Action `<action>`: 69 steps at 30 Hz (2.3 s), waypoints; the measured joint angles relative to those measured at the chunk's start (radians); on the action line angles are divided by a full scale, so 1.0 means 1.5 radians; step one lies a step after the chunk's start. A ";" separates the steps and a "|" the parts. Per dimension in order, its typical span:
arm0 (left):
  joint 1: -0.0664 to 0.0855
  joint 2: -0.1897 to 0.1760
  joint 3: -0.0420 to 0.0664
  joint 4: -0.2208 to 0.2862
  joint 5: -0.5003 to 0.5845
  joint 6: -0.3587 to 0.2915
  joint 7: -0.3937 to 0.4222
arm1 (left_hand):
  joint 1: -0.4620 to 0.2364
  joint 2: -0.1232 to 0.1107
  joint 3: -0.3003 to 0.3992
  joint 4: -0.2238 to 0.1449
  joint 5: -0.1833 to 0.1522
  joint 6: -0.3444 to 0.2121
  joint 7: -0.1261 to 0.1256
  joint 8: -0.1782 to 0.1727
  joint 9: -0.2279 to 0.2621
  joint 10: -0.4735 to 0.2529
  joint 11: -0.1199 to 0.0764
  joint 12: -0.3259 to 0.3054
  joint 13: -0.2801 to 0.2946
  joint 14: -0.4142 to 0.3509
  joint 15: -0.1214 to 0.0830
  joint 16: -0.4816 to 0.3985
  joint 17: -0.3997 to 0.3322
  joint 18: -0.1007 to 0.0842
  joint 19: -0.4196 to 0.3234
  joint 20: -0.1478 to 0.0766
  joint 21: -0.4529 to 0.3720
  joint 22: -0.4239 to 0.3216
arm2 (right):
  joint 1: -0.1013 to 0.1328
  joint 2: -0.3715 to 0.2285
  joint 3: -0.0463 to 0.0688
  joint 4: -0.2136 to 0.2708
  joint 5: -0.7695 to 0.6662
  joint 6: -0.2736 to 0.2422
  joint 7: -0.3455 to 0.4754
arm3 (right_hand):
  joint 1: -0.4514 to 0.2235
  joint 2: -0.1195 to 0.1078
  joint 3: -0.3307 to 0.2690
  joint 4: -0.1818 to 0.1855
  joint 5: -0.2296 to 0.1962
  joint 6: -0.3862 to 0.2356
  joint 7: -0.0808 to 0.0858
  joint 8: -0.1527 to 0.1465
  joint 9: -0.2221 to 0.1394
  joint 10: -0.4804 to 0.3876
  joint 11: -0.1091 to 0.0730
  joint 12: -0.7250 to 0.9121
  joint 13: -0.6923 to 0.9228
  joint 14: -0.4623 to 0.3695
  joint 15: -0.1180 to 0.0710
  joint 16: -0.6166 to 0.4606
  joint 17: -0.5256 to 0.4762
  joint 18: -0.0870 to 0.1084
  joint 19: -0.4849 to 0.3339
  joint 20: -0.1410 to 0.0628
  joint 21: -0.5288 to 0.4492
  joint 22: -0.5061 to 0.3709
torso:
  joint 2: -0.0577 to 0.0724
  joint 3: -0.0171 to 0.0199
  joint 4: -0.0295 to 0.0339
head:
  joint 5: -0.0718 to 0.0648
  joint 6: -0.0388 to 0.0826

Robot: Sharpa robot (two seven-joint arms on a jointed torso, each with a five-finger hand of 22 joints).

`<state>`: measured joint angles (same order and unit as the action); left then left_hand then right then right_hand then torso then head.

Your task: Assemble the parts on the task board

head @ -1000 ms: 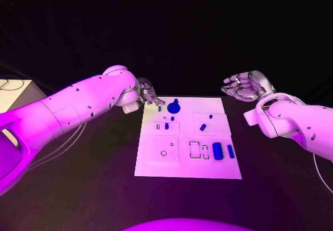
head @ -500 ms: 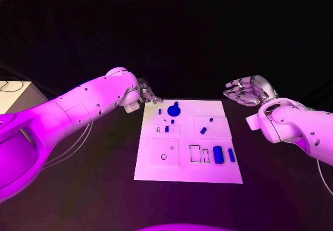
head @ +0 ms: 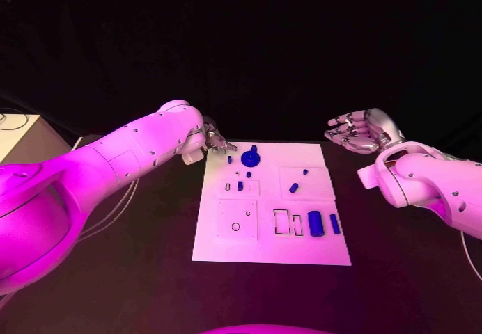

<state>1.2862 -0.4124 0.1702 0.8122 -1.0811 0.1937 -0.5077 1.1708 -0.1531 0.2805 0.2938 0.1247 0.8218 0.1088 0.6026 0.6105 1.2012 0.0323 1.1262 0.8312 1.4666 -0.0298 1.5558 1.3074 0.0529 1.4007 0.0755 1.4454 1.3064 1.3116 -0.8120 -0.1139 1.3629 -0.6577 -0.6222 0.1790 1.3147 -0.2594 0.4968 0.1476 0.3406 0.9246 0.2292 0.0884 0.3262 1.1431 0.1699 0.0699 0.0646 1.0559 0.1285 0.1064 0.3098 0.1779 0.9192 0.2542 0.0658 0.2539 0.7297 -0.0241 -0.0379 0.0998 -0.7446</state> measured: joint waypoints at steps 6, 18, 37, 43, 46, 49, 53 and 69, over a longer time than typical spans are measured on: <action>0.000 0.005 -0.006 -0.009 -0.005 0.013 0.000 | 0.000 0.000 -0.001 0.000 0.000 -0.002 -0.002 0.000 0.000 0.000 0.000 0.000 0.000 0.000 0.000 0.000 0.000 0.000 0.000 0.000 0.000 0.000 | 0.000 0.001 0.000 0.000 0.000 -0.001 0.000 | 0.000 0.000 0.000 0.000 0.000 0.000 0.000 0.000 0.000 0.000 0.000 0.000 -0.001 0.000 0.000 0.000 -0.001 0.000 0.000 0.000 0.000 -0.001 | 0.000 -0.0003 0.0000 | 0.000 -0.001; 0.000 0.006 -0.010 -0.012 -0.005 0.027 -0.001 | -0.001 0.006 -0.001 0.000 0.005 -0.002 -0.002 0.011 0.003 0.000 0.000 0.003 0.002 0.000 0.000 0.000 0.000 0.000 0.000 0.000 0.000 0.001 | 0.000 0.003 0.000 -0.002 0.000 -0.002 0.000 | 0.000 0.000 0.000 0.000 0.003 0.000 0.000 0.000 0.000 -0.002 0.002 0.000 -0.001 -0.003 0.003 0.000 -0.001 0.000 0.000 0.000 0.000 -0.002 | 0.000 -0.0002 0.0004 | 0.000 -0.003; 0.000 0.008 -0.017 -0.015 0.005 0.038 -0.001 | 0.008 0.010 0.001 -0.002 0.005 -0.002 -0.002 0.014 0.003 0.002 -0.002 0.006 0.003 0.000 0.000 0.000 0.000 0.000 0.000 0.000 0.000 0.001 | 0.000 0.005 0.000 -0.002 0.000 -0.002 0.000 | 0.000 0.000 0.000 0.000 0.003 0.000 0.000 0.000 -0.001 -0.005 0.000 0.000 0.000 -0.003 0.003 0.000 -0.002 0.000 -0.002 -0.002 0.000 -0.003 | 0.001 -0.0002 -0.0008 | 0.003 -0.005; 0.000 0.009 -0.017 -0.017 0.009 0.039 0.000 | 0.012 0.013 0.005 -0.002 0.005 -0.002 -0.002 0.016 0.003 0.002 -0.002 0.006 0.004 0.000 0.000 0.000 0.000 0.000 0.000 0.000 0.000 0.001 | 0.001 0.006 0.000 -0.002 0.000 -0.003 0.000 | 0.000 0.000 0.000 0.000 0.003 0.000 0.000 0.000 0.000 -0.005 0.000 0.000 0.000 -0.003 0.003 0.000 -0.002 0.000 -0.005 0.000 0.000 -0.004 | 0.001 -0.0001 -0.0007 | 0.002 -0.005; 0.000 0.010 -0.018 -0.018 0.012 0.038 0.000 | 0.016 0.018 0.010 -0.003 0.005 -0.002 -0.002 0.017 0.003 0.002 -0.003 0.006 0.004 0.000 0.000 0.000 0.000 0.000 0.000 0.000 0.000 0.001 | 0.001 0.006 0.000 -0.002 0.000 -0.003 0.000 | 0.000 0.000 0.000 0.000 0.003 0.000 0.000 0.000 0.000 -0.005 0.000 0.000 0.000 -0.003 0.003 0.000 -0.002 0.000 -0.005 0.000 0.000 -0.004 | 0.001 0.0000 -0.0008 | 0.002 -0.005; 0.000 0.011 -0.018 -0.019 0.014 0.038 0.000 | 0.024 0.026 0.022 -0.003 0.005 -0.002 -0.002 0.017 0.002 0.005 -0.005 0.008 0.004 0.000 0.000 0.000 0.000 0.000 0.000 0.000 0.000 0.001 | 0.001 0.006 0.000 -0.002 0.000 -0.003 0.000 | 0.000 0.000 0.000 0.000 0.003 0.000 0.000 0.000 0.000 -0.005 0.000 0.000 0.000 -0.003 0.003 0.000 -0.002 0.000 -0.005 0.000 0.000 -0.004 | 0.001 0.0000 -0.0009 | 0.001 -0.006; 0.000 0.012 -0.018 -0.021 0.018 0.037 0.000 | 0.040 0.036 0.045 -0.003 0.005 -0.003 -0.007 0.017 -0.001 0.005 -0.005 0.008 0.003 0.000 0.000 0.000 0.000 0.000 0.002 -0.003 0.000 0.001 | 0.001 0.007 0.000 -0.002 0.000 -0.003 0.000 | 0.000 0.000 0.000 0.000 0.003 0.000 0.000 0.000 0.000 -0.005 0.000 0.000 0.000 -0.003 0.003 0.000 -0.002 0.000 -0.005 0.000 0.000 -0.004 | 0.001 0.0000 -0.0009 | 0.001 -0.006; 0.001 0.012 -0.019 -0.023 0.038 0.038 0.002 | 0.069 -0.004 0.274 -0.048 0.006 0.001 -0.016 0.038 -0.007 0.010 -0.015 0.008 -0.004 0.000 -0.010 0.003 0.000 0.000 0.002 -0.008 0.000 0.001 | 0.001 0.008 0.000 -0.004 0.000 -0.003 0.000 | 0.000 0.000 0.000 -0.004 0.015 0.000 0.000 -0.003 -0.001 -0.005 0.000 0.000 0.000 -0.003 0.002 -0.004 -0.006 0.000 -0.007 0.002 0.000 -0.010 | 0.001 0.0003 -0.0004 | 0.002 -0.008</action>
<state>1.2870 -0.3952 0.1418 0.7780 -1.0240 0.2504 -0.5045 1.2748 -0.1598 0.6913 0.2213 0.1332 0.8240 0.0854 0.6600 0.6003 1.2156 0.0104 1.1379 0.8246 1.4670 -0.0448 1.5598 1.3074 0.0529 1.4043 0.0641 1.4454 1.3081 1.3124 -0.8000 -0.1135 1.3571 -0.6571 -0.6267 0.1791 1.3147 -0.2594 0.4970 0.1420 0.3638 0.9245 0.2289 0.0846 0.3244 1.1361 0.1698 0.0699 0.0642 1.0521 0.1323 0.1004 0.3005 0.1778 0.9086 0.2577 0.0658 0.2383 0.7306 -0.0237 -0.0385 0.1021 -0.7559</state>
